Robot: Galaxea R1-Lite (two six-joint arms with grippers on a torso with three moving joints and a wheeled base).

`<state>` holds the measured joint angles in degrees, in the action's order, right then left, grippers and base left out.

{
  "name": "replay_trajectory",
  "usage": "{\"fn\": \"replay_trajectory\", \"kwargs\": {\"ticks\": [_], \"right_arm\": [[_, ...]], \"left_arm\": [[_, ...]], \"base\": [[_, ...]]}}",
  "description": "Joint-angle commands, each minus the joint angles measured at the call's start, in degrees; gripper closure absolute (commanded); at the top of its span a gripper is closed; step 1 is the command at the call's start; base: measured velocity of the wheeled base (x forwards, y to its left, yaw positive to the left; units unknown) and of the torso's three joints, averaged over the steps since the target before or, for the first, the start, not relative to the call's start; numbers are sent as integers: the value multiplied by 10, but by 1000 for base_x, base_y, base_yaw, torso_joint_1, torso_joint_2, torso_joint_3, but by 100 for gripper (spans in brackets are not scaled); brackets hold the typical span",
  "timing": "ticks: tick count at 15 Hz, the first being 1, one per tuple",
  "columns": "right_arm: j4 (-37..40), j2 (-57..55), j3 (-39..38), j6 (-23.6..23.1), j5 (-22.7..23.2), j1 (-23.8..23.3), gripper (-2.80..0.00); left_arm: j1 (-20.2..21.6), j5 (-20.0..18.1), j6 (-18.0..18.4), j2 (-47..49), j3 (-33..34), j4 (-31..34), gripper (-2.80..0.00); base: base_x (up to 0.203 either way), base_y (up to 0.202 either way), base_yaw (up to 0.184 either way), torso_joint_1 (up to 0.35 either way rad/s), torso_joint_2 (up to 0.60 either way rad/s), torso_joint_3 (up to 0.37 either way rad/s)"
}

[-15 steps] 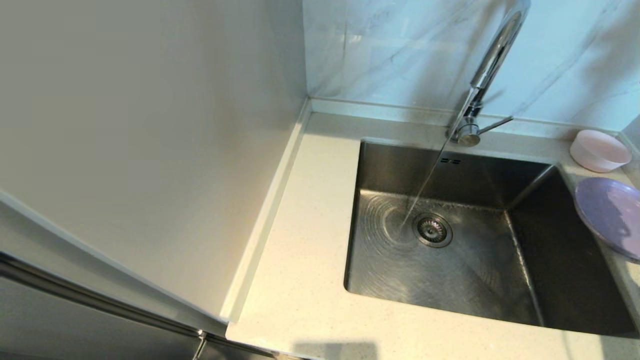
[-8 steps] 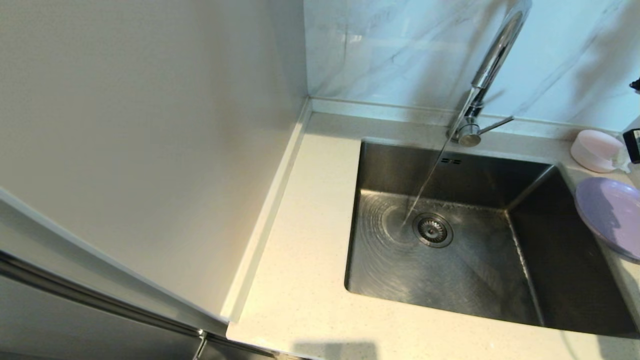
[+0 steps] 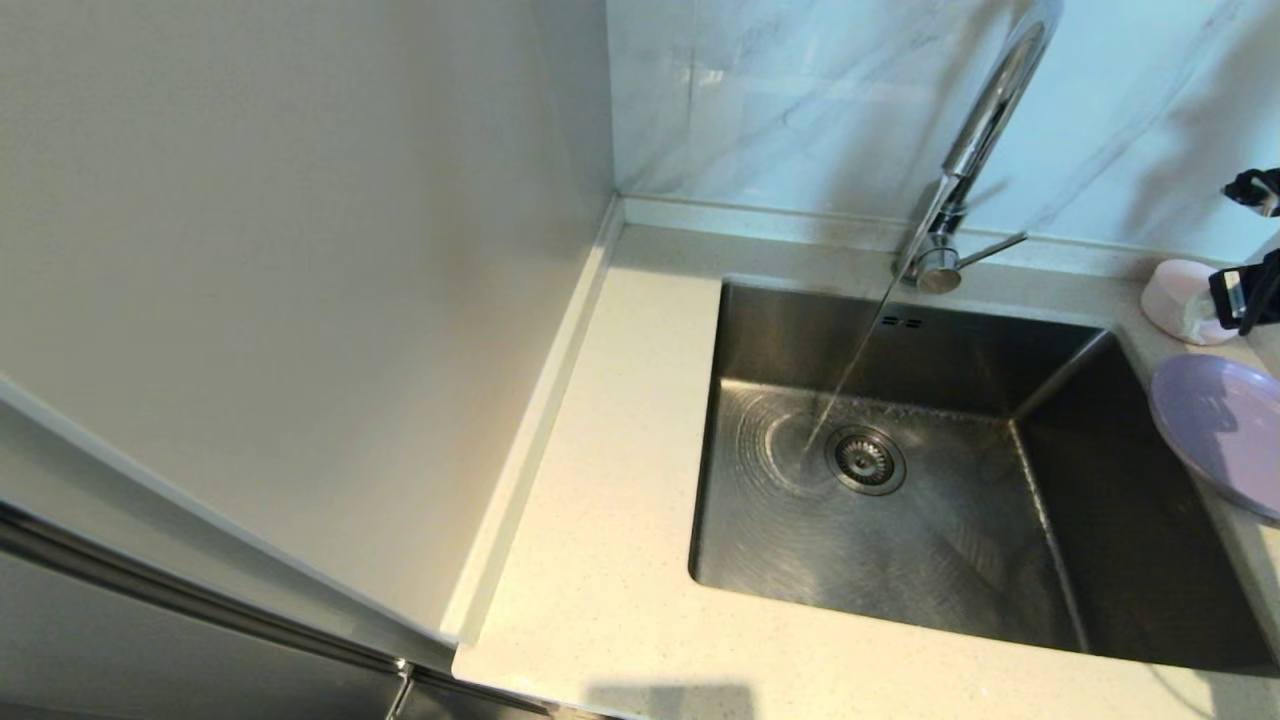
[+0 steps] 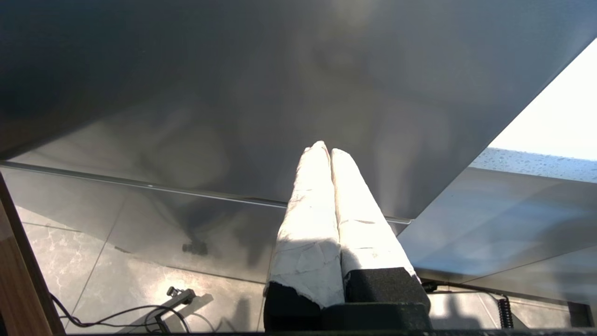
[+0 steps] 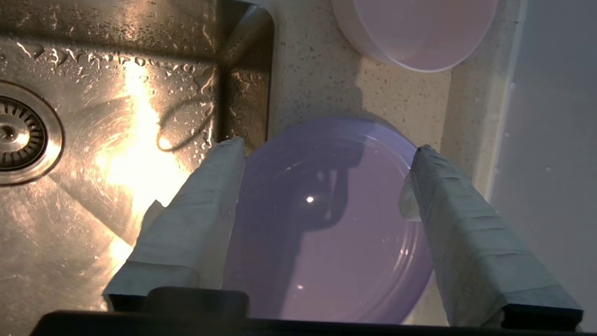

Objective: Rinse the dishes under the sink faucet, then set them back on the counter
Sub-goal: Pick up the bowl

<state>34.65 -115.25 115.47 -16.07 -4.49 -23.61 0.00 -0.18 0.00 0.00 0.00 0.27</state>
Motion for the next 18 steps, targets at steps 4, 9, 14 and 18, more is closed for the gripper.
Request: {"fn": "replay_trajectory", "kwargs": {"ticks": [4,9,14,18], "right_arm": [[-94,-54,0,7,0,1,-280],[-244,-98,-1,-26,-23,0,-280],[-384,-134,-18,-113,-43,0,-280],[-381,-137,-21,-119,-42,1,-280]], "left_arm": [[0,0,0,0,0,0,0],[0,-1,0,0,0,0,0],[0,0,0,0,0,0,0],[0,0,0,0,0,0,0]], "base": [[0,0,0,0,0,0],[0,0,0,0,0,0],[0,0,0,0,0,0],[0,0,0,0,0,0]]}}
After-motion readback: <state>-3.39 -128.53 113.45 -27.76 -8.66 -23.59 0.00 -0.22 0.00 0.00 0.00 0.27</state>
